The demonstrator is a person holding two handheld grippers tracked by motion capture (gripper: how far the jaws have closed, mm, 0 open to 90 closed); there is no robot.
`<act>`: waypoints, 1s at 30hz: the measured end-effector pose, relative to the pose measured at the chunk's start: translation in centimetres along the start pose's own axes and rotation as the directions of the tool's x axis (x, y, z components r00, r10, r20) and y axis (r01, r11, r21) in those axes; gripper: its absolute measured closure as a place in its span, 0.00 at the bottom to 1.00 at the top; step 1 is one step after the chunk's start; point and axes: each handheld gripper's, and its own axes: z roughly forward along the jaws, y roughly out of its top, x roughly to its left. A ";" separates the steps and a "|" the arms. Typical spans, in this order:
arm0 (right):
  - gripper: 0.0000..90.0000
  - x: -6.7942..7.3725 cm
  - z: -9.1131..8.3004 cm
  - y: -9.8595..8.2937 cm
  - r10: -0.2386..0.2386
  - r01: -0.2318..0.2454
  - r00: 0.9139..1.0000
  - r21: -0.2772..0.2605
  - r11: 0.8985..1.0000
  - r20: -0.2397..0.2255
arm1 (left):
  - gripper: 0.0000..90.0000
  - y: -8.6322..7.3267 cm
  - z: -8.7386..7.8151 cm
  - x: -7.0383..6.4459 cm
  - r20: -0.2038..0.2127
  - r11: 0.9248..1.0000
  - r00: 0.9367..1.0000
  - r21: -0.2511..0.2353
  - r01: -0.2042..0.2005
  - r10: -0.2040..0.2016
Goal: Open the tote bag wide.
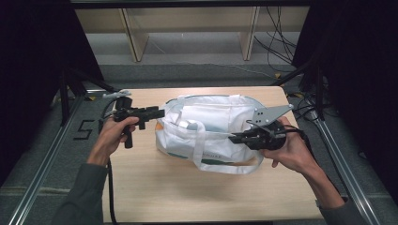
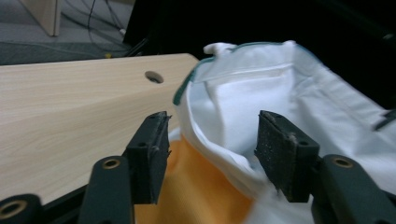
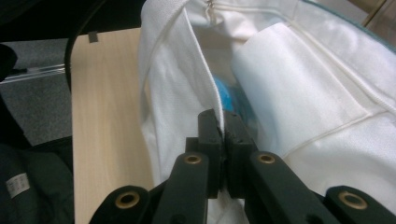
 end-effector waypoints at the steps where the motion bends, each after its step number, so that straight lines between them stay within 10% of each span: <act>1: 0.99 -0.3 0.0 0.2 -0.023 0.023 1.000 0.003 1.000 -0.009 | 0.46 -0.4 -0.7 0.1 -0.001 1.000 1.000 -0.008 -0.004 0.004; 9: 0.99 -0.6 0.3 0.4 -0.013 0.013 1.000 0.016 1.000 0.015 | 0.36 -4.0 -1.6 1.5 0.077 1.000 0.997 0.006 0.012 -0.012; 14: 0.99 -1.5 -0.2 0.4 0.000 0.000 0.999 -0.005 1.000 0.035 | 0.31 -5.1 -2.7 1.3 0.057 0.994 0.995 0.065 -0.087 0.083; 21: 0.99 -2.0 -0.5 0.7 0.005 -0.003 0.998 -0.033 0.999 0.057 | 0.28 -7.8 -0.5 1.9 0.015 0.970 0.985 0.174 -0.172 0.172; 26: 0.99 -2.4 -0.5 0.8 0.018 -0.016 0.999 -0.040 0.999 0.046 | 0.28 -9.0 1.1 2.5 0.003 0.933 0.961 0.236 -0.271 0.278; 30: 0.99 -2.4 -0.4 0.7 0.025 -0.024 0.999 -0.040 0.999 0.036 | 0.28 -9.4 2.2 2.9 0.025 0.922 0.950 0.234 -0.310 0.313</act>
